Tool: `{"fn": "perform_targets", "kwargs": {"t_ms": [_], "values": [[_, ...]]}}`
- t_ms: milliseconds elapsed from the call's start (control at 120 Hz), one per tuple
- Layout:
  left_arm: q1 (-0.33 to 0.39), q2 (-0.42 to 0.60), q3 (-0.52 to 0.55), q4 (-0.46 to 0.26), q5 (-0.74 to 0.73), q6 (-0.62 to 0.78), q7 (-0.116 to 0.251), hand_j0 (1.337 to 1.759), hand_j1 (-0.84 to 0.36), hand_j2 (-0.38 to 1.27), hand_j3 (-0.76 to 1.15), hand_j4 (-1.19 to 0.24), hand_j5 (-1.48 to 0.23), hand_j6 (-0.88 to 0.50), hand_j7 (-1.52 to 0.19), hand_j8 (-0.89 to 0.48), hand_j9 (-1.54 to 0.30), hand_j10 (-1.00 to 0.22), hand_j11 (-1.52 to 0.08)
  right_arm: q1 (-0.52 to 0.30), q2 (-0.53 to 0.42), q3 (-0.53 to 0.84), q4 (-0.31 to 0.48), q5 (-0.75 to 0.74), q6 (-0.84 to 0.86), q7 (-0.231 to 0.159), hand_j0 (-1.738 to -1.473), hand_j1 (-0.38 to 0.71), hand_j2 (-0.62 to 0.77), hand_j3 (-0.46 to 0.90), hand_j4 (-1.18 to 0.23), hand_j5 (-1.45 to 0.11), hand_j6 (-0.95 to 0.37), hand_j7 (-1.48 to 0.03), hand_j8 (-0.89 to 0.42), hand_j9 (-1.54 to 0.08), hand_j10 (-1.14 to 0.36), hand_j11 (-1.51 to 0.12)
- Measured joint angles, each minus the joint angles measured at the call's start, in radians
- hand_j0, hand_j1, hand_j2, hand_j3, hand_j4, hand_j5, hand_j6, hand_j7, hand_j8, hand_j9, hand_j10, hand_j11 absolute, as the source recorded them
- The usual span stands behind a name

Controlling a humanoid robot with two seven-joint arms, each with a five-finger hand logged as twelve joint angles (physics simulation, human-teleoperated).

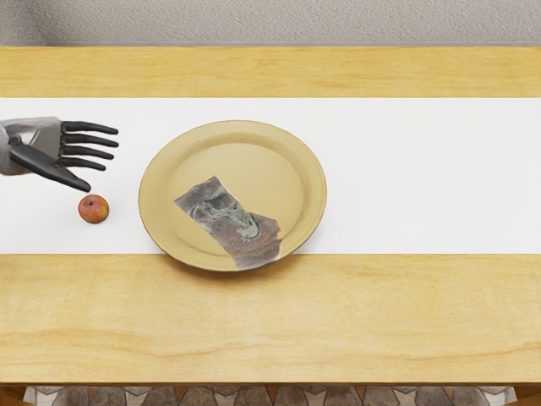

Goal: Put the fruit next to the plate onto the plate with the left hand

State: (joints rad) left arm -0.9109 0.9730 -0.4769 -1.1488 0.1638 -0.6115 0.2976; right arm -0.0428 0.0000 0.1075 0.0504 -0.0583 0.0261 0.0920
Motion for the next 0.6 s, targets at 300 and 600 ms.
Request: {"fn": "perform_targets", "kwargs": {"t_ms": [300,600], "values": [[-0.015,0.003,-0.027,0.006,0.083,0.000,0.000,1.658,0.06,0.05,0.00,-0.25,-0.32,-0.25,-0.32,-0.25,-0.32,-0.25,-0.32,0.002,0.000,0.000,0.000,0.000,0.000,0.000,-1.658,-0.30,-0.01,0.00,-0.04,-0.05,-0.04,-0.05,-0.04,-0.05,-0.04,-0.05],[-0.013,0.082,-0.031,-0.201,0.283,0.009,0.000,1.658,0.05,0.05,0.00,-0.25,-0.32,-0.25,-0.32,-0.25,-0.32,-0.25,-0.32,0.001,0.000,0.000,0.000,0.000,0.000,0.000,-1.658,-0.30,-0.01,0.00,-0.04,-0.05,-0.04,-0.05,-0.04,-0.05,-0.04,-0.05]]}}
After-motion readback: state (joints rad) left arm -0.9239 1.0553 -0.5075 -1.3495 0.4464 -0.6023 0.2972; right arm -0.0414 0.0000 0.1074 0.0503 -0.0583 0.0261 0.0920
